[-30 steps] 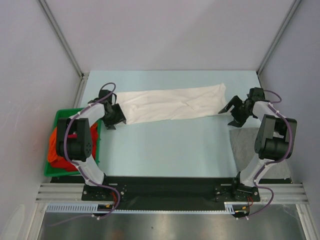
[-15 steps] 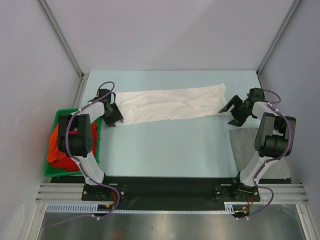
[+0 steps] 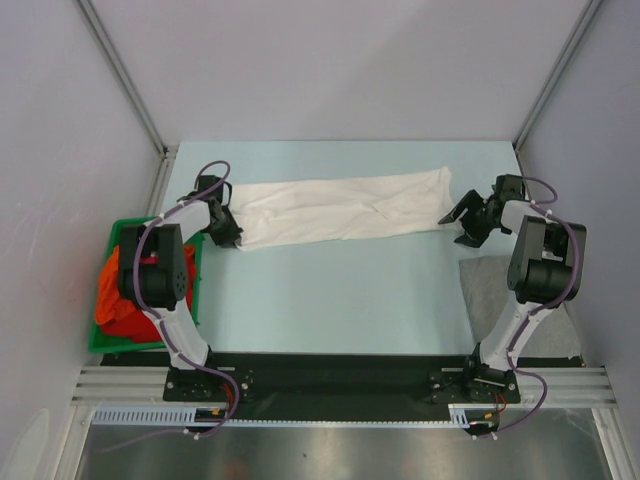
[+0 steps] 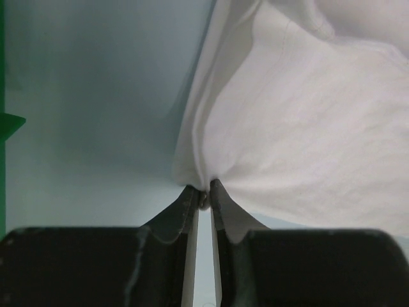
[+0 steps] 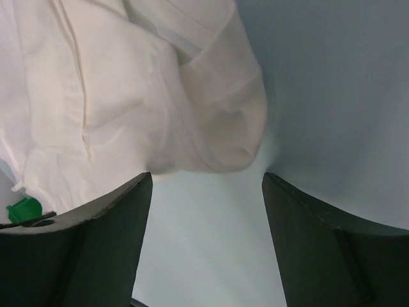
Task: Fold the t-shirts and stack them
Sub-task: Fold the tshirt
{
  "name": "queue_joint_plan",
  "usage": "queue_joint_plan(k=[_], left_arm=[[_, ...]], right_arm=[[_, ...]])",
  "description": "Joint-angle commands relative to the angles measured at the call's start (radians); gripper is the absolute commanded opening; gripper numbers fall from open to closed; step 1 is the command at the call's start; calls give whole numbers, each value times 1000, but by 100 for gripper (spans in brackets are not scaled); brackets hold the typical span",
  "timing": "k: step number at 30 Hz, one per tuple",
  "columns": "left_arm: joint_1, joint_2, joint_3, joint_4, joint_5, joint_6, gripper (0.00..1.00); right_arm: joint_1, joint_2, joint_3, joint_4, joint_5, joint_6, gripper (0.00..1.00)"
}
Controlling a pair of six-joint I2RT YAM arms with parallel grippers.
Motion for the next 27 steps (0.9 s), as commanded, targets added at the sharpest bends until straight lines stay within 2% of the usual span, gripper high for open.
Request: queue_joint_plan(k=[1, 3, 9, 12, 13, 15, 16, 17, 18, 19, 23, 27], left_arm=[[6, 11, 55, 6, 6, 20, 15], [6, 17, 62, -3, 4, 29, 13], [6, 33, 78, -23, -10, 39, 5], [6, 39, 85, -31, -10, 39, 0], [6, 40, 90, -32, -10, 37, 0], [6, 46, 99, -48, -48, 37, 0], [6, 49, 105, -52, -56, 38, 0], [6, 51, 108, -69, -60, 42, 0], [6, 60, 113, -78, -65, 45, 0], [6, 65, 121, -86, -66, 49, 0], [6, 68, 104, -105, -70, 60, 0], [6, 51, 70, -105, -63, 66, 0]], right_arm=[[3, 44, 64, 62, 9, -8, 72], [2, 64, 77, 70, 14, -11, 70], [-11, 108, 112, 68, 3, -16, 56], [-11, 119, 129, 40, 8, -14, 39], [-11, 118, 130, 34, 14, -17, 30], [-15, 115, 141, -9, 87, -37, 21], [-18, 119, 150, -27, 159, -49, 9], [-21, 124, 166, -74, 193, -57, 3], [-26, 131, 196, -96, 225, -65, 0], [-27, 151, 216, -119, 271, -74, 0], [-32, 208, 290, -182, 294, -74, 0], [-31, 230, 316, -165, 296, -70, 0]])
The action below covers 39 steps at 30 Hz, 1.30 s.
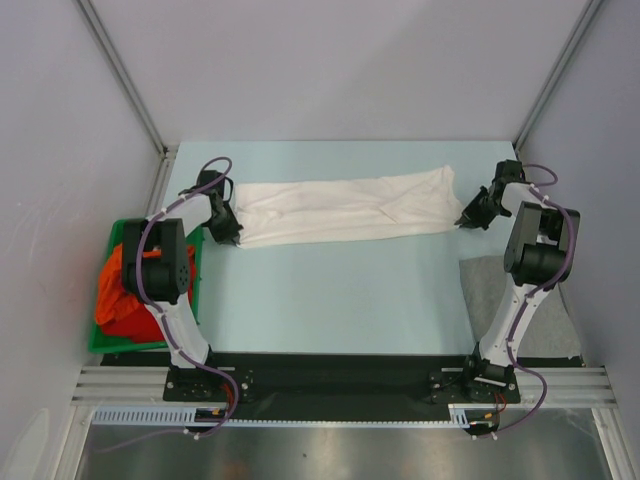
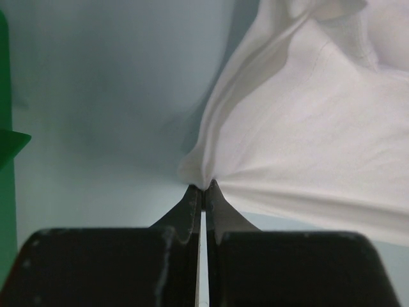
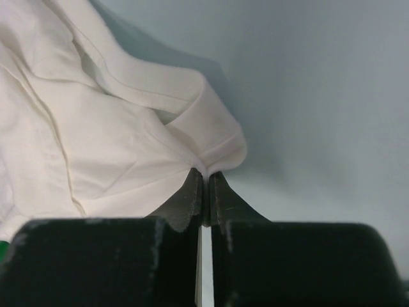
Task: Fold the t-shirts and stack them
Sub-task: Fold the tshirt
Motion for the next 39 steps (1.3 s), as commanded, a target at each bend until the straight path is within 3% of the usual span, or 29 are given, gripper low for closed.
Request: queue_joint_plan(k=[1, 9, 16, 21, 25, 32, 39], left_arm=[[7, -17, -29, -32, -38, 38, 0], [-114, -120, -144, -29, 25, 8, 0], [-231, -335, -468, 34, 37, -54, 0], [-365, -517, -605, 45, 52, -121, 1], [-494, -576, -666, 51, 52, -228, 0], [-762, -556, -629, 60, 52, -387, 0], [-981, -376, -445, 80, 92, -437, 0]], right_arm=[[-21, 44, 58, -6, 115, -30, 0], [22, 109, 157, 33, 97, -8, 0], [33, 167, 217, 132, 104, 28, 0], [64, 244, 329, 149, 123, 33, 3], [85, 290, 377, 215, 117, 64, 5], [136, 385, 481, 273, 91, 122, 5], [197, 505, 628, 287, 48, 197, 6]])
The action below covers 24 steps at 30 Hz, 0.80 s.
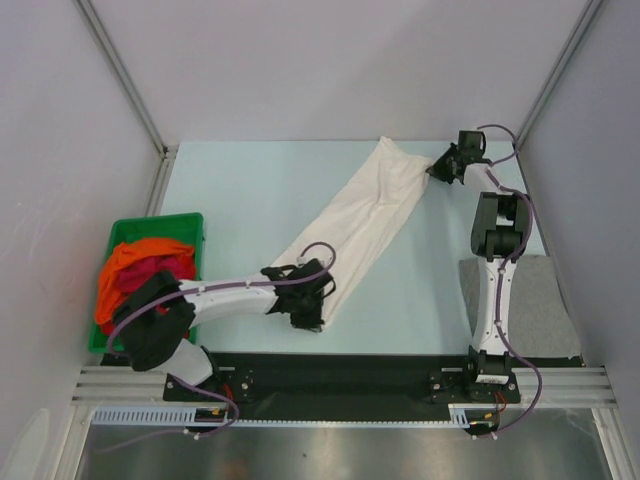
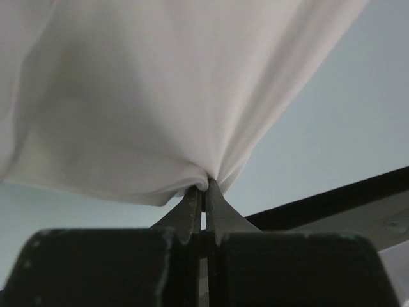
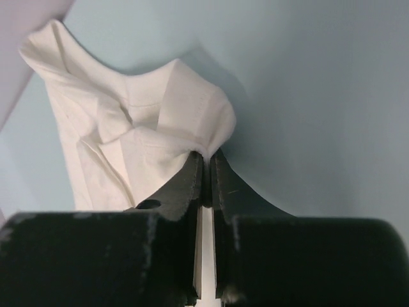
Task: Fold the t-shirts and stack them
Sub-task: Fold the tshirt
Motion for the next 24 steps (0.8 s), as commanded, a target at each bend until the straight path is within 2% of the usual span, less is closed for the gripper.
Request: queue_joint_plan(k=[1, 8, 18, 24], left_arm=[[-100, 88, 128, -5, 57, -41, 0], [-242, 289, 329, 33, 144, -8, 0], [-293, 489, 527, 170, 316, -1, 0], [-299, 542, 565, 248, 391, 12, 4]], right_arm=[[40, 117, 108, 15, -3, 54, 6], [67, 210, 211, 120, -52, 140, 6], [93, 355, 364, 280, -191, 232, 11], [96, 407, 424, 329, -218, 269, 15]])
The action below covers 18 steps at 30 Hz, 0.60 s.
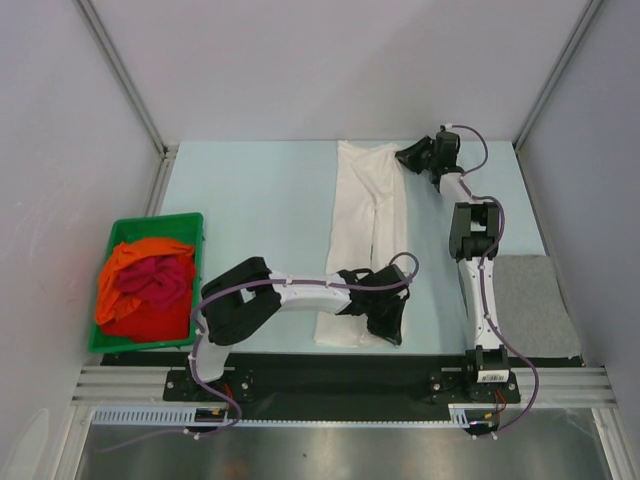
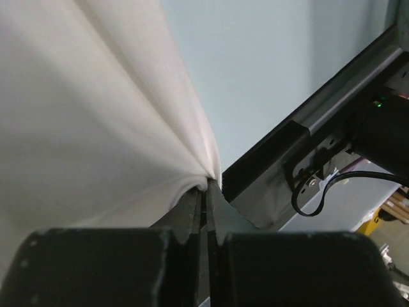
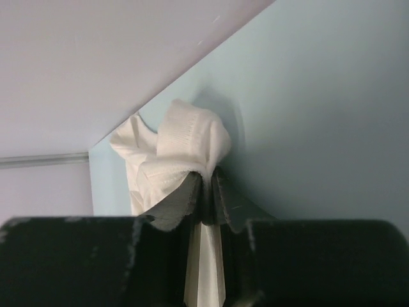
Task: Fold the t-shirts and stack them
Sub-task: Fold the tshirt
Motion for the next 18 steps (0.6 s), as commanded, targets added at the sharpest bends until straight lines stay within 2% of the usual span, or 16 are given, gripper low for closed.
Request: queue_joint_plan(k=[1, 3, 4, 7, 8, 11, 14, 18], left_arm=[[-29, 36, 66, 47, 151, 28, 6], [-29, 43, 92, 47, 172, 43, 13], [-29, 41, 97, 47, 175, 53, 20], [-28, 18, 103, 16, 182, 97, 34], [-23, 12, 102, 1, 189, 111, 36], [-8, -28, 89, -80, 209, 166, 42], [15, -107, 45, -111, 244, 195, 45], [60, -204, 11, -160, 268, 226, 52]], right_arm=[[9, 59, 46, 18, 13, 13, 16], [13, 58, 56, -23, 7, -27, 17], [11, 58, 94, -53, 11, -61, 19], [5, 33, 121, -252, 42, -200, 32], [3, -12, 103, -289, 85, -230, 39], [-10, -110, -1, -338, 105, -291, 50], [-47, -158, -5, -392, 117, -349, 59], [-76, -200, 35, -491, 105, -386, 63]])
